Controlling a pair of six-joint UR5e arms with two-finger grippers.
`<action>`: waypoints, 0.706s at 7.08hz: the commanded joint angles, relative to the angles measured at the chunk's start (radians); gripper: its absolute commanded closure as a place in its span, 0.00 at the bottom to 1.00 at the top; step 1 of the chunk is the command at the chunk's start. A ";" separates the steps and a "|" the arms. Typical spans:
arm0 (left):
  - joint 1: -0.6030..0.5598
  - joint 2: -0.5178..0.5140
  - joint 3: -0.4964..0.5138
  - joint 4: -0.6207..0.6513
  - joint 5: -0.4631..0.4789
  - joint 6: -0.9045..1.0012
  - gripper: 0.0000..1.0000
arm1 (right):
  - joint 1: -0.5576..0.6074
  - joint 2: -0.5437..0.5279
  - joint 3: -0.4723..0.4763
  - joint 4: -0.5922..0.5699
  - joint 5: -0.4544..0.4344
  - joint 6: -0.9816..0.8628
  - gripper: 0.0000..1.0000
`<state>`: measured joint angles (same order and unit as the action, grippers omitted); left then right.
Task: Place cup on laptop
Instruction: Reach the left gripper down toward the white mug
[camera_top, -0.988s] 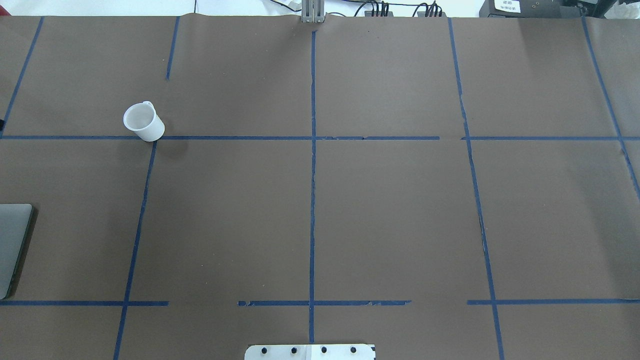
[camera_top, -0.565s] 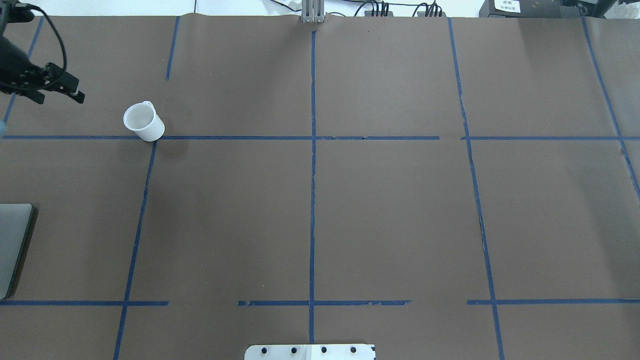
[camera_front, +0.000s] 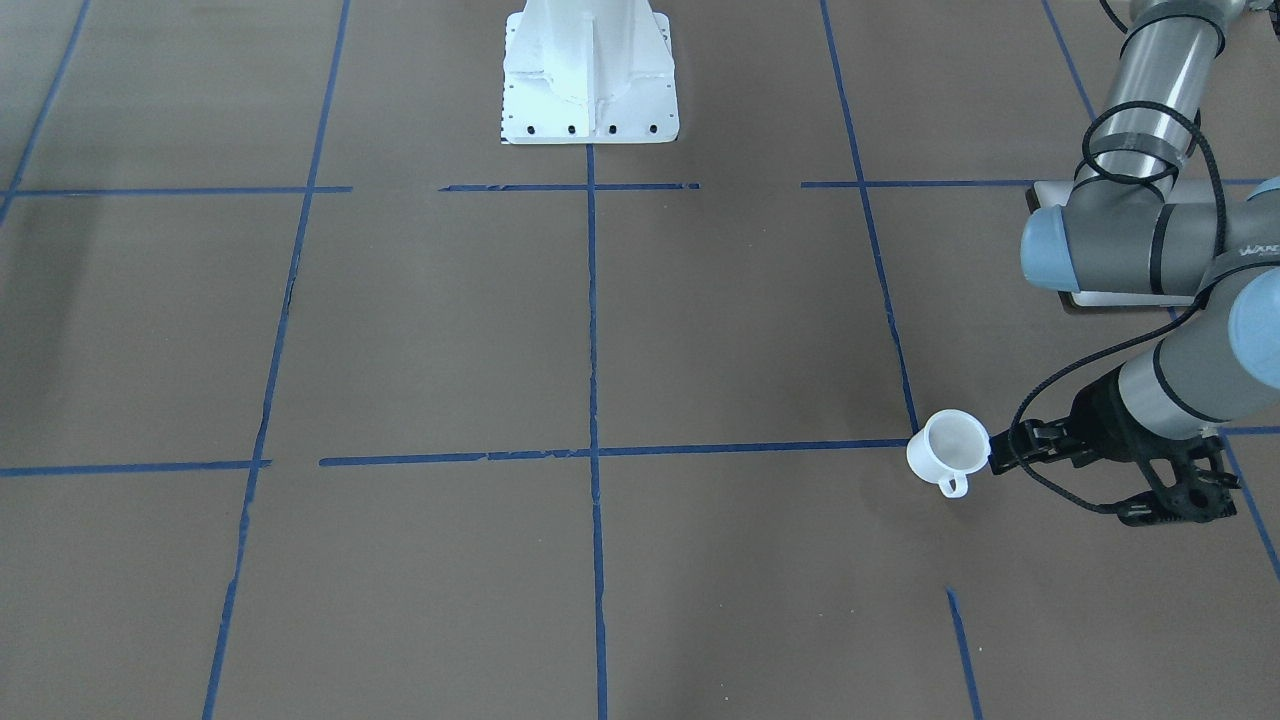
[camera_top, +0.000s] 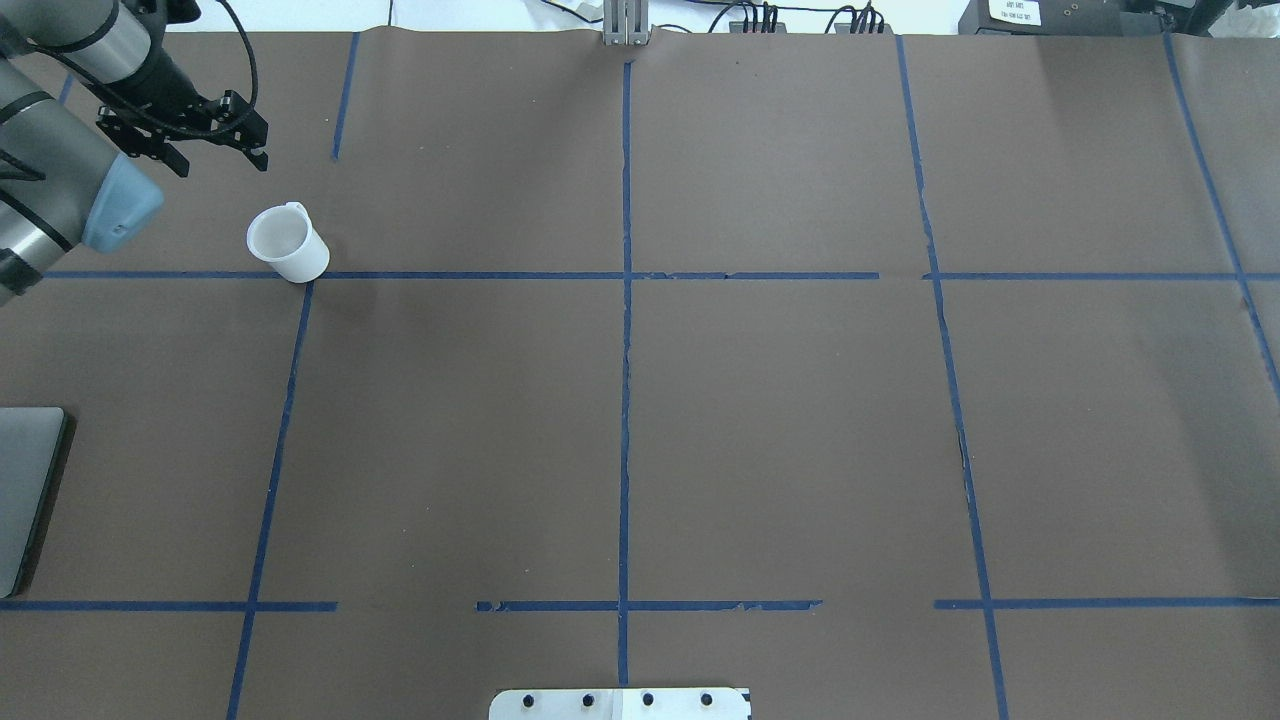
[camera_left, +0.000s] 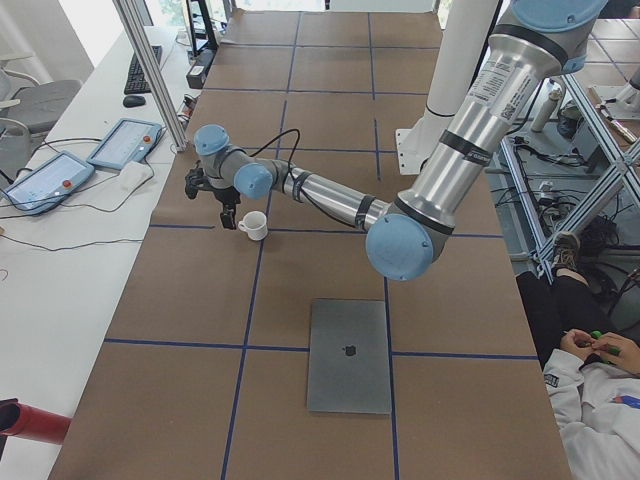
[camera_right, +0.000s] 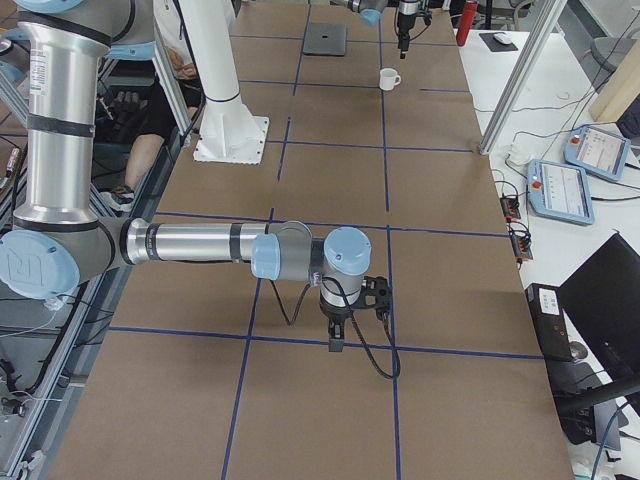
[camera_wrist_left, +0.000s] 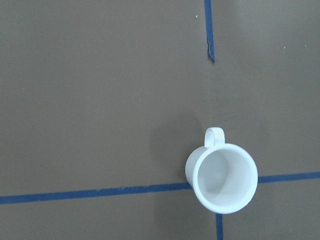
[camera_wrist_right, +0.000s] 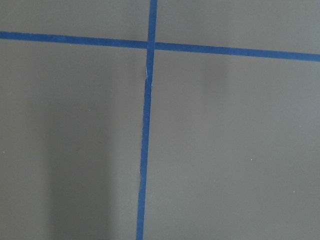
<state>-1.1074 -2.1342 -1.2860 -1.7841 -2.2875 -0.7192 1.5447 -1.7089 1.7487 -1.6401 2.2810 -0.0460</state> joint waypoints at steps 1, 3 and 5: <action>0.044 -0.044 0.117 -0.117 0.016 -0.102 0.01 | 0.000 -0.001 0.000 0.000 0.000 0.000 0.00; 0.080 -0.046 0.161 -0.173 0.020 -0.140 0.03 | 0.000 -0.001 0.000 0.000 0.000 0.000 0.00; 0.104 -0.047 0.188 -0.213 0.020 -0.140 0.10 | 0.000 0.000 0.000 0.000 0.000 0.000 0.00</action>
<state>-1.0185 -2.1805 -1.1128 -1.9749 -2.2676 -0.8576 1.5447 -1.7100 1.7487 -1.6398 2.2810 -0.0460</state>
